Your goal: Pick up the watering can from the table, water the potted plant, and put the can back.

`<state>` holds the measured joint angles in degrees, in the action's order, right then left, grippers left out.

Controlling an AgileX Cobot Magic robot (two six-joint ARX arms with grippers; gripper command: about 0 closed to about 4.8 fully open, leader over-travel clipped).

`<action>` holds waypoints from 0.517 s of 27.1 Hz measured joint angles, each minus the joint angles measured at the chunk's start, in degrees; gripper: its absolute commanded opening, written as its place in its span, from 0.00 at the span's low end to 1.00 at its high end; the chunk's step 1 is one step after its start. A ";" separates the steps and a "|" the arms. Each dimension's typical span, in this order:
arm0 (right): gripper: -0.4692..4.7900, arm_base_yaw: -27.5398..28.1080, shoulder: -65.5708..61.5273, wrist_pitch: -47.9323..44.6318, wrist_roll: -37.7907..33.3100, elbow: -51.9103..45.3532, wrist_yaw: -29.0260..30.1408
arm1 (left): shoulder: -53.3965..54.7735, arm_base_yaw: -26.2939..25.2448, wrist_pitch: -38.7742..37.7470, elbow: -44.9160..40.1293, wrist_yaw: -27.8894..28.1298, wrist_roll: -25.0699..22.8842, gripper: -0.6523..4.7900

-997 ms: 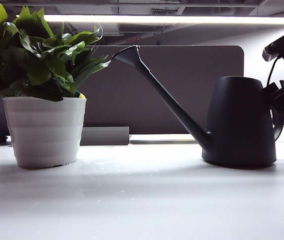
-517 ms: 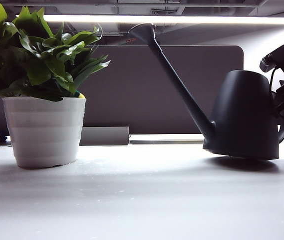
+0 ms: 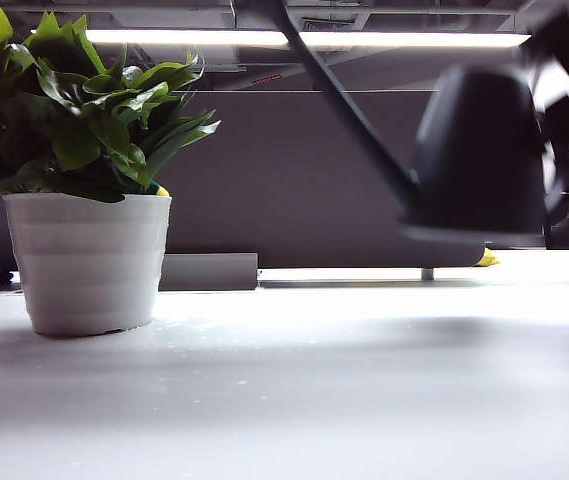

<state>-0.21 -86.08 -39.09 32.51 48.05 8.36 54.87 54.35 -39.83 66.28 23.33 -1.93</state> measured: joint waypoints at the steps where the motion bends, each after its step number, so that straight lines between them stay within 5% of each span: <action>1: 0.08 -0.83 0.98 1.57 0.02 1.75 -0.22 | -0.57 -1.97 0.42 0.00 0.11 -1.64 0.11; 6: 0.08 -5.33 2.80 13.57 1.77 14.58 0.22 | -2.29 -15.02 0.66 0.00 -6.78 -5.79 0.11; 14: 0.08 -12.20 0.44 30.49 10.21 31.54 -5.20 | -1.97 -42.10 1.49 -0.02 -36.46 -6.05 0.11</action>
<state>-12.40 -85.65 -8.60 42.72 79.59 3.16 52.90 12.25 -38.35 66.26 -13.13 -7.99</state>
